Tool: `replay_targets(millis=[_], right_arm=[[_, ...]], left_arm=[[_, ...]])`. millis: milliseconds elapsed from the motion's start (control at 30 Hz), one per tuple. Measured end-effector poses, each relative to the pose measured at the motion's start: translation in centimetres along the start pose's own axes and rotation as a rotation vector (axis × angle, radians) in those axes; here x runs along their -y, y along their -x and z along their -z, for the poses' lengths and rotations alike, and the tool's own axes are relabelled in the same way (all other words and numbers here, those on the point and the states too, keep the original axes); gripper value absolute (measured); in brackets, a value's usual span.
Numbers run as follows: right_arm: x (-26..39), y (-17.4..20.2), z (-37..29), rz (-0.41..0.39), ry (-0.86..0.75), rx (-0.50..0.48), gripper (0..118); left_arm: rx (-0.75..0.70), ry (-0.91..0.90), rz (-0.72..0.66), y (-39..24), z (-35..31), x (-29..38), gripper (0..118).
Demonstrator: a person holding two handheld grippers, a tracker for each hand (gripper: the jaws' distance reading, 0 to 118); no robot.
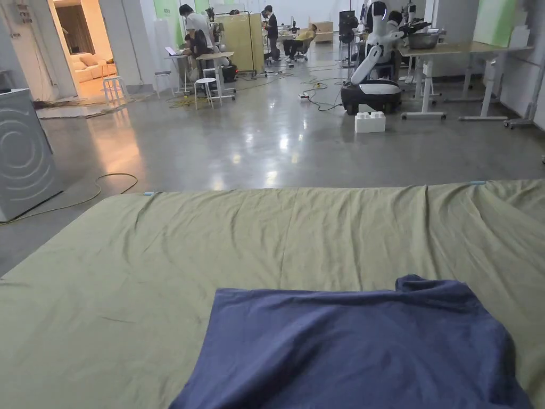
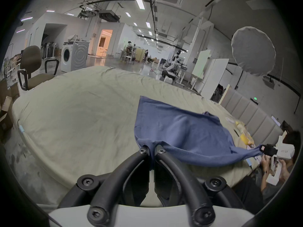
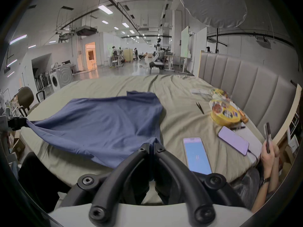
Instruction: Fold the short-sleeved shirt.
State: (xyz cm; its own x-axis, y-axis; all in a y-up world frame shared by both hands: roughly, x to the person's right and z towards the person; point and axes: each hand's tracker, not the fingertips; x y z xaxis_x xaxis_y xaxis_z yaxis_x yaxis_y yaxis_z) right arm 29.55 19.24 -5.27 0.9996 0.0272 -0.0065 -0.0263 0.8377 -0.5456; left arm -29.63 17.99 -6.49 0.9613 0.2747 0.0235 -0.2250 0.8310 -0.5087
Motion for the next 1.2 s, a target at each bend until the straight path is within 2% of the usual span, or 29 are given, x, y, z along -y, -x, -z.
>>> replay_targets(millis=[100, 200, 233, 267, 300, 333, 367, 400, 433, 500, 667, 800, 1033, 1100, 1133, 1200], right_arm=[[2.0, -0.2, 0.5, 0.024, 0.054, 0.002, 4], [3.3, -0.4, 1.4, 0.006, 0.122, -0.017, 4], [3.7, -0.3, 1.7, -0.010, 0.136, -0.039, 5], [4.0, -0.2, 1.8, -0.026, 0.135, -0.020, 9], [4.2, -0.3, 1.9, -0.044, 0.157, -0.012, 20], [4.4, -0.5, 2.1, -0.042, 0.165, -0.014, 43], [4.5, -0.5, 2.0, -0.041, 0.171, -0.011, 60], [4.5, -0.7, 2.1, -0.040, 0.188, -0.012, 68], [4.6, -0.9, 1.8, -0.035, 0.187, -0.003, 68], [4.5, -1.1, 1.0, -0.030, 0.174, 0.018, 68], [2.5, -1.1, -2.9, 0.050, 0.024, 0.010, 68], [0.0, 0.6, -6.2, 0.087, -0.121, -0.002, 68], [-3.5, 4.3, -10.3, 0.006, -0.324, -0.093, 68], [-4.1, 5.3, -11.0, -0.006, -0.341, -0.095, 67], [-4.3, 5.8, -11.3, -0.018, -0.354, -0.092, 64], [-4.5, 6.4, -11.7, -0.030, -0.376, -0.096, 47]], left_arm=[[-0.029, 0.061, 0.041, 0.0, 0.6, 1.5, 4], [-0.044, 0.150, 0.045, 0.8, 1.9, 2.9, 6], [-0.064, 0.168, 0.051, 1.0, 2.2, 3.4, 15], [-0.080, 0.185, 0.051, 1.7, 2.7, 3.5, 26], [-0.106, 0.190, 0.049, 1.9, 2.8, 3.8, 41], [-0.122, 0.197, 0.041, 2.4, 2.8, 3.8, 61], [-0.121, 0.204, 0.026, 2.8, 2.8, 3.9, 73], [-0.123, 0.201, 0.015, 3.4, 2.6, 3.5, 79], [-0.127, 0.199, 0.002, 3.7, 2.1, 3.3, 81], [-0.129, 0.151, 0.000, 3.6, 0.7, 2.7, 81], [-0.205, -0.044, 0.182, 0.0, -4.4, -0.2, 87], [-0.153, -0.212, 0.206, -3.7, -8.3, -2.4, 91], [-0.102, -0.385, 0.248, -9.6, -13.0, -5.1, 91], [-0.106, -0.394, 0.266, -10.8, -13.7, -5.5, 88], [-0.092, -0.406, 0.285, -11.3, -14.0, -5.7, 82], [-0.065, -0.425, 0.332, -11.7, -14.4, -5.7, 66]])
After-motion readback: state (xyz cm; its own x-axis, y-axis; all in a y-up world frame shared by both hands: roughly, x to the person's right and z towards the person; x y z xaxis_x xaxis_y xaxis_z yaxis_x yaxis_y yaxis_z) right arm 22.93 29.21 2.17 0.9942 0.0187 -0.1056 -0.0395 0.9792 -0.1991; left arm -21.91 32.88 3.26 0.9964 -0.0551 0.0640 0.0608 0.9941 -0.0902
